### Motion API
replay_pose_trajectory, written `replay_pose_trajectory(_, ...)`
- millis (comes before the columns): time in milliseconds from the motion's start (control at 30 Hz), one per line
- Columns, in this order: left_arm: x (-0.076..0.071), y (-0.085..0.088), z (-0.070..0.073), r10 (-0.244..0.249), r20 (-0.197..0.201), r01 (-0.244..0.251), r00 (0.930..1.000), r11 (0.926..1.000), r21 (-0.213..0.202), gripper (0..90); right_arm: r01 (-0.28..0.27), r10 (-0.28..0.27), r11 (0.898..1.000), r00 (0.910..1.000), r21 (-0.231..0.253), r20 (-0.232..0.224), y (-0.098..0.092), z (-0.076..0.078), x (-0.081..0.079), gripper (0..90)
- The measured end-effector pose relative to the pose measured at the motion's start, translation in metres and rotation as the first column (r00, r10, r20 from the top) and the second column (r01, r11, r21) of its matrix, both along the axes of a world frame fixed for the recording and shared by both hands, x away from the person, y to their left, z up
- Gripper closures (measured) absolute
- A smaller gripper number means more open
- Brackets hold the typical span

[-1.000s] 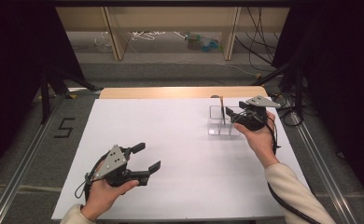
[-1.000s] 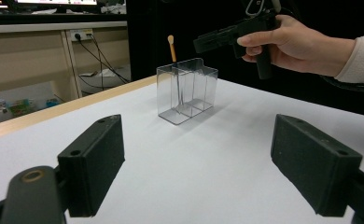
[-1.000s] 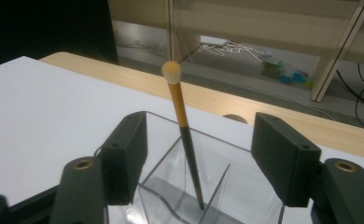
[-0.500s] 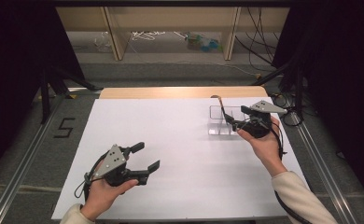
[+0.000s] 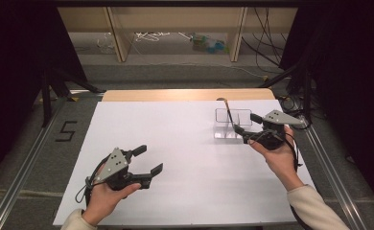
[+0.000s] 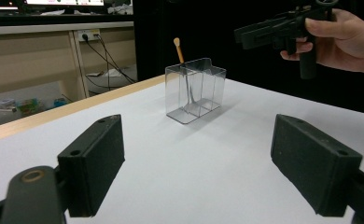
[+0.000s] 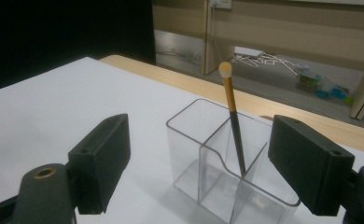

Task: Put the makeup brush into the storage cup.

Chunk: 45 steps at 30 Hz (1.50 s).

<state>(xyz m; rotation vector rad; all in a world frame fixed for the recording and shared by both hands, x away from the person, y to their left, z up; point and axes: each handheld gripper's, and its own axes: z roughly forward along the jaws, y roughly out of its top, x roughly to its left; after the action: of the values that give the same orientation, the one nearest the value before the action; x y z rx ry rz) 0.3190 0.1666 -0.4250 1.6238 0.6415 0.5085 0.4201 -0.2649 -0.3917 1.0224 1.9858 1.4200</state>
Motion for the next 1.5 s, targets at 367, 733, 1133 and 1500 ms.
replay_pose_trajectory(367, 0.001, 0.002, 0.000, 0.009, -0.002, -0.009, 1.0000, 0.9999, -0.006, 17.1, -0.068, 0.067, 0.997, 0.9968, 0.024, 0.043, -0.007, 0.001, -0.019, 20.3)
replay_pose_trajectory(733, 0.002, 0.004, 0.001, 0.015, 0.003, -0.015, 0.9999, 0.9999, -0.002, 17.1, -0.118, 0.118, 0.992, 0.9929, 0.053, 0.014, -0.005, -0.003, -0.043, 19.9)
replay_pose_trajectory(1133, 0.004, 0.007, 0.001, 0.018, 0.020, -0.018, 0.9996, 0.9998, 0.013, 17.1, -0.156, 0.156, 0.985, 0.9877, 0.073, 0.010, -0.001, -0.009, -0.067, 19.7)
replay_pose_trajectory(1500, 0.003, 0.007, 0.001, 0.021, 0.008, -0.021, 0.9997, 0.9998, 0.001, 17.0, -0.171, 0.172, 0.984, 0.9849, 0.052, -0.020, 0.002, -0.015, -0.073, 18.3)
